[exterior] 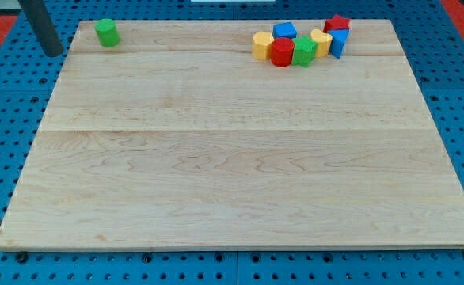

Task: Push the green circle above the blue cube

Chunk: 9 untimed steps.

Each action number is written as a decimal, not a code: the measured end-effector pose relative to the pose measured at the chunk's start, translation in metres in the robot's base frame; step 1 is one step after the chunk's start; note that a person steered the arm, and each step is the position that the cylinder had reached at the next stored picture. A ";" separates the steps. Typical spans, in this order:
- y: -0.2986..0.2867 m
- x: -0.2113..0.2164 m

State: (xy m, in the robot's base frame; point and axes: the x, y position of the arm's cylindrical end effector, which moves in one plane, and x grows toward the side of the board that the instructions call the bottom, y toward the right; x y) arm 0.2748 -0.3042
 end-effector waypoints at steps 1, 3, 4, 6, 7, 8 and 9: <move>0.001 -0.032; 0.118 -0.035; 0.208 -0.030; 0.148 -0.041; 0.126 -0.044; 0.061 -0.033; 0.057 -0.083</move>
State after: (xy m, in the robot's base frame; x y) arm 0.1922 -0.2469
